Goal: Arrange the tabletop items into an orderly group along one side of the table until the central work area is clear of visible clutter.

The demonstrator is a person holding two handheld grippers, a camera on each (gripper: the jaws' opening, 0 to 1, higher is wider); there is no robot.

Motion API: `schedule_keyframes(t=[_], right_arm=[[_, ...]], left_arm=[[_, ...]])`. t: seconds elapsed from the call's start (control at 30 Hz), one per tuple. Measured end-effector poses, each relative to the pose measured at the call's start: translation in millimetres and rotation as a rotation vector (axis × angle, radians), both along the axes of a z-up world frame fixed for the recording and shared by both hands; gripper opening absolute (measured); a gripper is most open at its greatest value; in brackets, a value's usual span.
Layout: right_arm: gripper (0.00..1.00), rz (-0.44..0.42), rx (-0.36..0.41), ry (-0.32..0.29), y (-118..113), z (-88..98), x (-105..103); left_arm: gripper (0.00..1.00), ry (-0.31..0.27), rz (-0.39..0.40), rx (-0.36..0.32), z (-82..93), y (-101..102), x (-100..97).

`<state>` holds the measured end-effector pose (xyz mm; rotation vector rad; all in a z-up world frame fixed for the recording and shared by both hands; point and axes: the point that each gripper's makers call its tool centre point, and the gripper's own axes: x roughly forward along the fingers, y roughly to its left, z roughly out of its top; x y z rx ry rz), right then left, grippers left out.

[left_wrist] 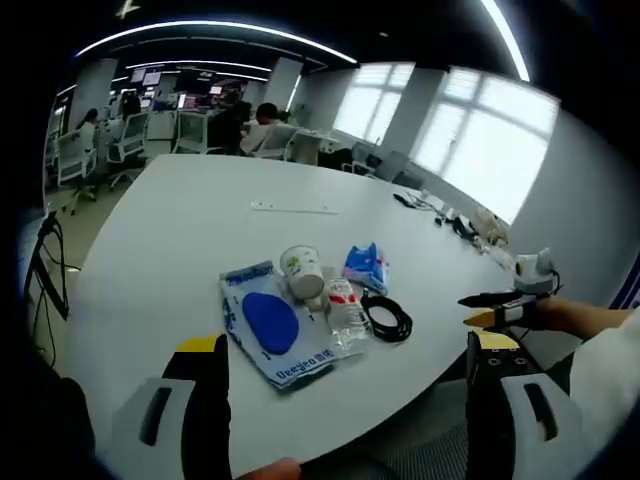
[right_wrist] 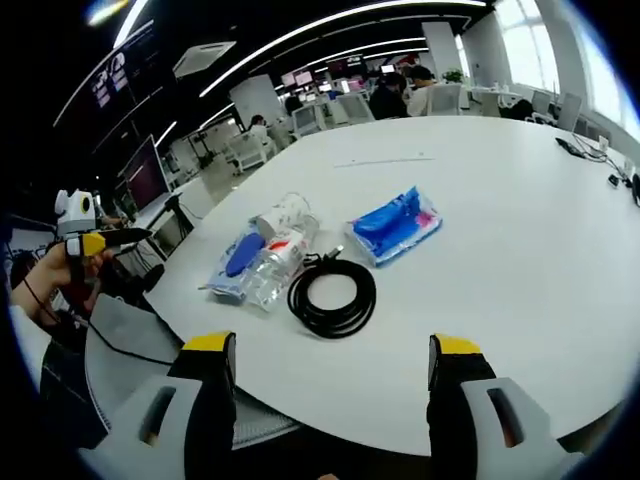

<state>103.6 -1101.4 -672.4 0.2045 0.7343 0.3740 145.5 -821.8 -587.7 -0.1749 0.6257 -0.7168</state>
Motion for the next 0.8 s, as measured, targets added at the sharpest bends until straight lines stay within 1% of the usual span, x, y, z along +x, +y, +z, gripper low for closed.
schedule_keyframes(t=[0.37, 0.8], right_arm=[[0.77, -0.007, 0.000, -0.001, -0.8, 0.3, 0.7], [0.76, 0.010, 0.000, 0.009, 6.0, -1.1, 1.1]], left_arm=[[0.96, 0.012, 0.000, 0.009, -4.8, 1.7, 0.3], [0.96, 0.024, -0.014, 0.017, -9.4, 1.0, -3.1]])
